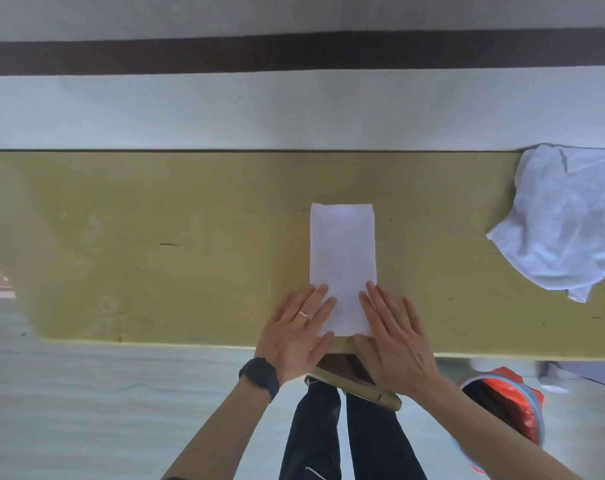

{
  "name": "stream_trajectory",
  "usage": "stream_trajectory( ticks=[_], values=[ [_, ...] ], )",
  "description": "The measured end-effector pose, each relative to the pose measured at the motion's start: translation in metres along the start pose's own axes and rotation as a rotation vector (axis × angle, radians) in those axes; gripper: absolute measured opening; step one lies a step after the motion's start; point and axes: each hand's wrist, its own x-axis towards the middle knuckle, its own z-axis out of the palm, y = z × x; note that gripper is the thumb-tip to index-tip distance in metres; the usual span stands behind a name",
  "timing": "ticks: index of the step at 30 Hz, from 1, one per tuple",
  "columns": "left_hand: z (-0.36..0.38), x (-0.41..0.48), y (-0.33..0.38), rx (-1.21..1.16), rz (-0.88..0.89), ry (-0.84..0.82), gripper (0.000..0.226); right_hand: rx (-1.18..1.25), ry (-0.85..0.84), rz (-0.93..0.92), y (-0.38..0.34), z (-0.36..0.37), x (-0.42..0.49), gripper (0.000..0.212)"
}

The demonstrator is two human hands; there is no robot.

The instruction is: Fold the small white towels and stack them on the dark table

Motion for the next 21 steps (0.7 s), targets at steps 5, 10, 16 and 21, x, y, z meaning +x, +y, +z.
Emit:
stream_trajectory(
  ticks=[5, 10, 16, 21],
  values=[
    [0.012, -0.024, 0.000, 0.030, 0.059, -0.248, 0.074, -0.084, -0.088, -0.027, 0.006, 0.022, -0.016, 0.084],
    [0.020, -0.031, -0.001, 0.070, 0.121, -0.127, 0.054, -0.128, 0.095, -0.127, 0.014, 0.033, -0.031, 0.071],
    [0.005, -0.034, 0.008, 0.041, 0.243, 0.043, 0.037, -0.077, 0.195, -0.179, 0.017, 0.032, -0.048, 0.062],
    [-0.021, -0.023, 0.010, -0.233, -0.011, -0.178, 0.020, 0.149, 0.118, -0.111, 0.011, 0.006, -0.041, 0.035]
  ],
)
